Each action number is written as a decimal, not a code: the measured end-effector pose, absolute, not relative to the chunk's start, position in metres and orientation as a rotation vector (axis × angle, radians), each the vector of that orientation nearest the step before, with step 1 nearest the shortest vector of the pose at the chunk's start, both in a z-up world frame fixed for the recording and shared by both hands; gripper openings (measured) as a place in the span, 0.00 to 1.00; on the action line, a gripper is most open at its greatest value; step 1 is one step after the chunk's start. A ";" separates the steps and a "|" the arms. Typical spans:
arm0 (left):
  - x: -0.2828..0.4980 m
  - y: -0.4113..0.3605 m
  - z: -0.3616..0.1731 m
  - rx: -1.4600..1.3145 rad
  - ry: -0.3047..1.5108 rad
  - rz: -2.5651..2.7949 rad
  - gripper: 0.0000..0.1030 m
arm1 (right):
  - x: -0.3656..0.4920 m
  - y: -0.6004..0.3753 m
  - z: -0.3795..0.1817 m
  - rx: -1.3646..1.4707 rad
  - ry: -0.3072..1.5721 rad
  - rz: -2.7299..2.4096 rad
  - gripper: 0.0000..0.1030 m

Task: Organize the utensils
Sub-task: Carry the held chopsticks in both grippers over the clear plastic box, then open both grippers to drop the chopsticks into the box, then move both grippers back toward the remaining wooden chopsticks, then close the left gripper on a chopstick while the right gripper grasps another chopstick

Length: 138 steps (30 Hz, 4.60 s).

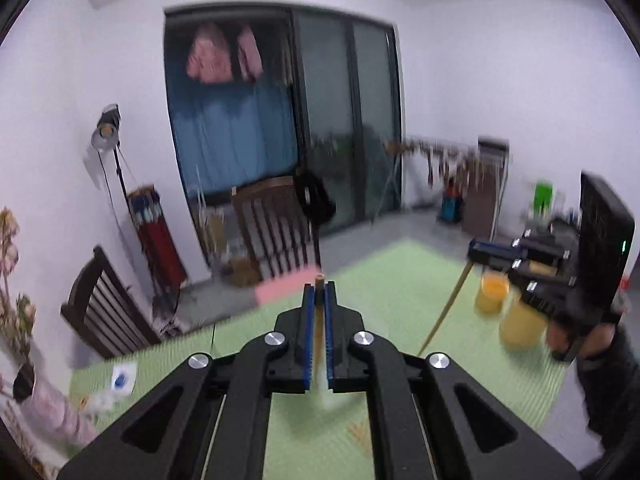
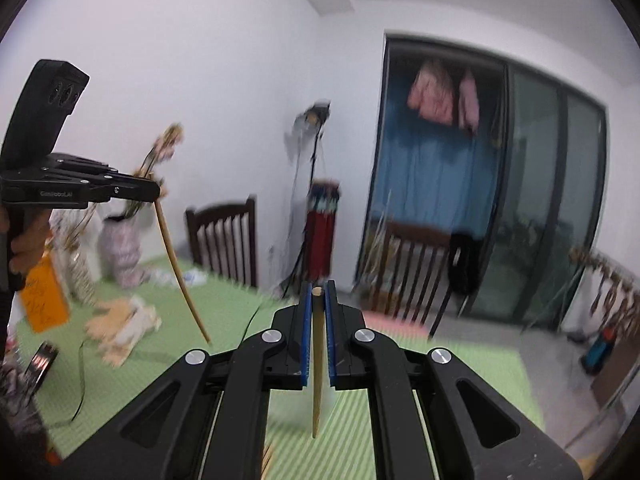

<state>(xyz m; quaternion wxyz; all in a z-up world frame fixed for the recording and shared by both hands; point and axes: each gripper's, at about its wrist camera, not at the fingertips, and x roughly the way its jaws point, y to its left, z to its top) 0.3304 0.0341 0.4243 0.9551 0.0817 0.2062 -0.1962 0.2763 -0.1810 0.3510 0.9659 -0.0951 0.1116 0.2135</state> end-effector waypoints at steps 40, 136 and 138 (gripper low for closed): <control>0.477 0.029 0.237 0.044 0.574 -0.234 0.61 | 0.456 -0.207 0.247 -0.101 0.537 0.192 0.61; 0.178 -0.047 -0.001 0.147 0.830 -0.212 0.52 | 0.116 -0.191 0.014 -0.069 0.691 0.247 0.12; 0.175 -0.046 -0.001 0.150 0.830 -0.233 0.32 | 0.116 -0.194 0.014 -0.063 0.689 0.238 0.12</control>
